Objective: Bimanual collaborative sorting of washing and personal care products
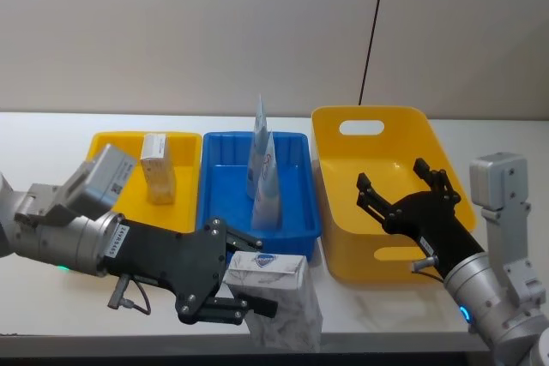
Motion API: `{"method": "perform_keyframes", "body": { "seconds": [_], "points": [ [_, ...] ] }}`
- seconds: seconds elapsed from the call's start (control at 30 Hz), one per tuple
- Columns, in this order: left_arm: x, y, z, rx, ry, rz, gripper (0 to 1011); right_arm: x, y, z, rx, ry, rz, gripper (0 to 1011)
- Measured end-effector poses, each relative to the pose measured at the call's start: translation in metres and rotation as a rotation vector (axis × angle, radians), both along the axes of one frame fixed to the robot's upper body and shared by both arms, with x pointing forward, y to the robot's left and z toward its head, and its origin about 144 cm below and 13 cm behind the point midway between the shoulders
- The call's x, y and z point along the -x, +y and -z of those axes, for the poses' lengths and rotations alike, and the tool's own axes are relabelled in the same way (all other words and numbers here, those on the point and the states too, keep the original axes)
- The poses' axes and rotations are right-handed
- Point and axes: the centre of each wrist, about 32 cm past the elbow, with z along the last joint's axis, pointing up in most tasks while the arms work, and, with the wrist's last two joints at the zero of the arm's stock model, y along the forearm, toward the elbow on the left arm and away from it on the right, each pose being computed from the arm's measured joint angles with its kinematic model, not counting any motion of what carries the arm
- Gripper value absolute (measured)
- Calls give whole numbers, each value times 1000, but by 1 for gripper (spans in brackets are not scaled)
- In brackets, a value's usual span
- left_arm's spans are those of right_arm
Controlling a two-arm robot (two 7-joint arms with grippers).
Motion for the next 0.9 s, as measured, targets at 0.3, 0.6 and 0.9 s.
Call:
{"method": "perform_keyframes", "body": {
  "seconds": [0.3, 0.6, 0.9],
  "points": [
    [-3, -3, 0, -6, -3, 25, 378, 0, 0, 0, 0, 0, 0, 1002],
    [-5, -4, 0, -10, -4, 36, 378, 0, -1, -1, -2, 0, -10, 1002],
    [-5, -4, 0, -11, -5, 42, 378, 3, -15, -8, -9, 9, -81, 1002]
  ]
}}
